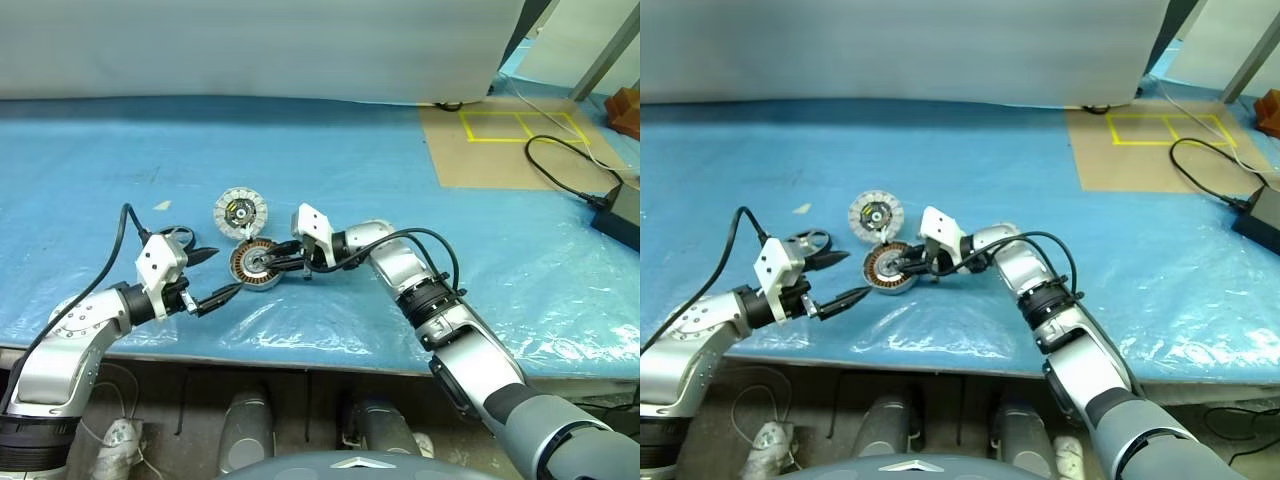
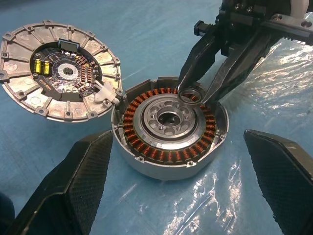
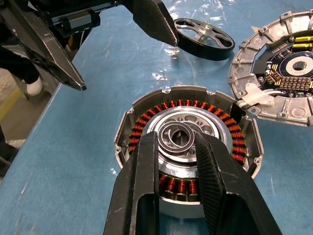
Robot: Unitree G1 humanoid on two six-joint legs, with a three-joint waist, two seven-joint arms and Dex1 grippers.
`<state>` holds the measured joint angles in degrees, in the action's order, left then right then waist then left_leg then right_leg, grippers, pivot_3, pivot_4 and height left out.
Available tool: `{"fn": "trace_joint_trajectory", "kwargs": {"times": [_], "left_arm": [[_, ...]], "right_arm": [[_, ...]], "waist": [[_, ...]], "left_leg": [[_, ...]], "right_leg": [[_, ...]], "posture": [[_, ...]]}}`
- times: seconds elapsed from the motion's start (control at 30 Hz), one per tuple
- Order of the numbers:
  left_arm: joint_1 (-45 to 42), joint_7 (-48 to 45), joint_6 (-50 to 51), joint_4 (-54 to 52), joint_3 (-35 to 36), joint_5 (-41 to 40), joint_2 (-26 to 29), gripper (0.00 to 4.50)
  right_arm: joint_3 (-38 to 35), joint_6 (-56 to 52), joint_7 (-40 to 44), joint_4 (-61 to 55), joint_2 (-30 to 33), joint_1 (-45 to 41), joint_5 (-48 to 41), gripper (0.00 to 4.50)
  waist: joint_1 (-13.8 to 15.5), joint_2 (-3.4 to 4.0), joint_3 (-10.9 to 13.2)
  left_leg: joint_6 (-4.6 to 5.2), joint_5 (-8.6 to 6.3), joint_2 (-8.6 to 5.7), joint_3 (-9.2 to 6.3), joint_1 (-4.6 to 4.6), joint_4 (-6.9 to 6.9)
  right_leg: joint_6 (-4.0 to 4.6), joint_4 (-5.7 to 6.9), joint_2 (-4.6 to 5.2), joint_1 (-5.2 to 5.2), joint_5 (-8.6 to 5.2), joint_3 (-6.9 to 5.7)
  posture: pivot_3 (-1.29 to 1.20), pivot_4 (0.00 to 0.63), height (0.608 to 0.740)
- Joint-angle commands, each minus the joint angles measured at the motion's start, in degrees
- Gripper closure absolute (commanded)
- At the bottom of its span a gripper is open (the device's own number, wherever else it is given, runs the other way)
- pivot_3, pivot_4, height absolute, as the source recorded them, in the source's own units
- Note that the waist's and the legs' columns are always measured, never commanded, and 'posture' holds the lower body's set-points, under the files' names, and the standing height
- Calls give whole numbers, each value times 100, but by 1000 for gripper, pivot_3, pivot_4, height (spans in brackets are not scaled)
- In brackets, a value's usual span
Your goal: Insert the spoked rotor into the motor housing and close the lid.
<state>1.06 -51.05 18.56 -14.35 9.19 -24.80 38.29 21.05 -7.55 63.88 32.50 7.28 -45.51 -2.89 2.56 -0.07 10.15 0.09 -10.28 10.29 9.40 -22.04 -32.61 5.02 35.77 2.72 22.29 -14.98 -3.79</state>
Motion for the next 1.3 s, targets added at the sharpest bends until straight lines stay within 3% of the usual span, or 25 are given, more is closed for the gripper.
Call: {"fn": "trace_joint_trajectory", "kwargs": {"times": [0.03,0.6,1.3], "left_arm": [[-29,19,-106,-177,31,-7,2,0],[-28,2,-98,-170,-24,17,13,0],[-109,39,-105,-122,-128,50,-46,0]], "right_arm": [[-8,246,-4,29,-94,-191,51,3830],[-168,731,-400,1223,-646,-638,247,3830],[-184,852,-186,1164,-559,-610,322,3830]], "waist": [[-2,0,0],[-5,1,0],[-2,1,1]], "left_leg": [[0,0,0,0,0,0],[0,0,2,1,-1,-4],[16,9,3,1,-2,-7]], "right_leg": [[0,1,0,0,0,0],[2,5,0,2,0,0],[2,9,0,3,0,0]], "posture": [[0,150,740],[0,150,740],[0,150,740]]}}
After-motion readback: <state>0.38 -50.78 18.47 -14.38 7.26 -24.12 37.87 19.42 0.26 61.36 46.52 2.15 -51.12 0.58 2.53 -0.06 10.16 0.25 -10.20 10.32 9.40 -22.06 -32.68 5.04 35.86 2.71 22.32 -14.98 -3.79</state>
